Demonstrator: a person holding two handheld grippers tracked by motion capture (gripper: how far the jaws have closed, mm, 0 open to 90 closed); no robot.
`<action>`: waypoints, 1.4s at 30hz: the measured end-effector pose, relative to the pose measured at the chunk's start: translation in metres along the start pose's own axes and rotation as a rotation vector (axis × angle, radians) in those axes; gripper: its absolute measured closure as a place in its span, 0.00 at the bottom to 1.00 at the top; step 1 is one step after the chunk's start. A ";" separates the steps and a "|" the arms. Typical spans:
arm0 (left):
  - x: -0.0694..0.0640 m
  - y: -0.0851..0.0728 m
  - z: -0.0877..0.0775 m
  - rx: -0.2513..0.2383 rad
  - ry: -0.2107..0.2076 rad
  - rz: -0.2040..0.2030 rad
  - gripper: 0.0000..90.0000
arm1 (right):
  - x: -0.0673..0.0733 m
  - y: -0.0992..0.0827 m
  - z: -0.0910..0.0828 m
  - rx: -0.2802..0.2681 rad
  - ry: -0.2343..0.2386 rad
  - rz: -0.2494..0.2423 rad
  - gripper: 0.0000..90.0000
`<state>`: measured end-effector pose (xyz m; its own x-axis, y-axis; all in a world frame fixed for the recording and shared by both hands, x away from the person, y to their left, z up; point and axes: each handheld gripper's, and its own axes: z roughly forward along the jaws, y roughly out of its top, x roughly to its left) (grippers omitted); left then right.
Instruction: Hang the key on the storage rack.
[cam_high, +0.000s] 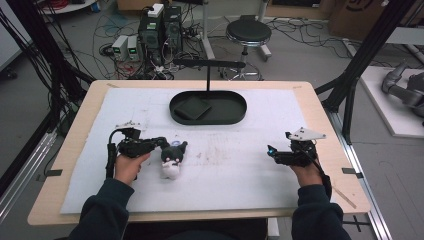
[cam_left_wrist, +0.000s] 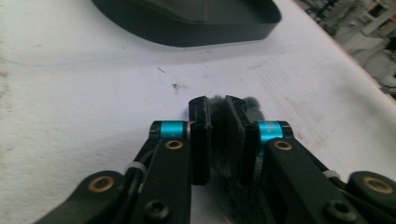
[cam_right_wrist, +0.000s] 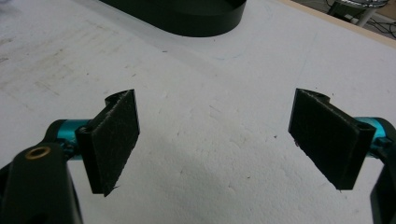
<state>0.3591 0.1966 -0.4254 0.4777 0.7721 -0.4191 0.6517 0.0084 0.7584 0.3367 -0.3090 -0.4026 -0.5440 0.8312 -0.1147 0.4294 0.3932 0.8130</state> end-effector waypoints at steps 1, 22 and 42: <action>0.000 0.000 0.000 0.000 0.000 0.000 0.69 | 0.000 0.000 0.000 0.000 -0.001 -0.005 0.18; -0.054 -0.038 0.020 0.148 0.173 0.164 0.28 | -0.002 0.000 -0.001 -0.002 -0.003 -0.002 0.18; -0.037 0.044 -0.037 -0.091 -0.034 0.290 0.39 | -0.002 0.001 0.000 -0.005 -0.002 0.000 0.18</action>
<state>0.3483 0.1915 -0.3583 0.6568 0.7287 -0.1939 0.4303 -0.1511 0.8900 0.3380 -0.3104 -0.4015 -0.5422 0.8322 -0.1162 0.4261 0.3915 0.8155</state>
